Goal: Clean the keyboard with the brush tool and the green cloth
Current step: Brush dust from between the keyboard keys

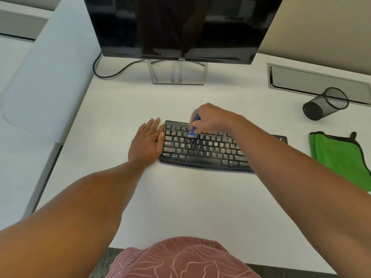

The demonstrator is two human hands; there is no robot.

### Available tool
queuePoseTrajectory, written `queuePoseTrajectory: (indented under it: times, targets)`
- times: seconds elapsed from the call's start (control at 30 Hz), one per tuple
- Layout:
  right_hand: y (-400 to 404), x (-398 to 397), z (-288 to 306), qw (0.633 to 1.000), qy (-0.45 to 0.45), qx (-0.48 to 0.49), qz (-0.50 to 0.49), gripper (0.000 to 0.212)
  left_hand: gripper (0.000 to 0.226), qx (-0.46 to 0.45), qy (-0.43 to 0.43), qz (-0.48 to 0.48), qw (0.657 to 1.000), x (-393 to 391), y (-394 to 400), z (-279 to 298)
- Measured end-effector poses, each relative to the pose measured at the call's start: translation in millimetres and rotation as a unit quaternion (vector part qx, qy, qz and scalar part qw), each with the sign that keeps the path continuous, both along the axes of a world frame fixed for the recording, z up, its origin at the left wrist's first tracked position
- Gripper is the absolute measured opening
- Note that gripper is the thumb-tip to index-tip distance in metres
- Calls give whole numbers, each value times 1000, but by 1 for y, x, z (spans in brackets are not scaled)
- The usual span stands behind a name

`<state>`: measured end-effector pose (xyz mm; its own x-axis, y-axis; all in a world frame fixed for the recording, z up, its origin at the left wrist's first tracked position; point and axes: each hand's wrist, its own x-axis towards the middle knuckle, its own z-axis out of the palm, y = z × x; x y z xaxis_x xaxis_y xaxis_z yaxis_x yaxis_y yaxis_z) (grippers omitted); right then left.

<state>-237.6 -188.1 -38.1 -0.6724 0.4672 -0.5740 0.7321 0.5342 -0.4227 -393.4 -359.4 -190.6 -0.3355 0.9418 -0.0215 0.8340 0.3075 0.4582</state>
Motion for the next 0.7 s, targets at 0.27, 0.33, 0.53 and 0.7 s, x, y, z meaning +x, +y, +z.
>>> queuePoseTrajectory:
  times: [0.27, 0.33, 0.53, 0.7]
  targets:
    - [-4, 6, -10, 990, -108, 61, 62, 15, 56, 5, -1, 1, 1000, 0, 1, -3]
    - [1, 13, -2, 975, -182, 96, 82, 21, 55, 7, -2, 3, 1000, 0, 0, -3]
    - [3, -4, 10, 998, -56, 17, 24, 16, 55, 7, 1, 3, 1000, 0, 1, -3]
    - [-14, -37, -6, 992, 87, -35, -83, 19, 58, 1, 2, 1, 1000, 0, 1, -1]
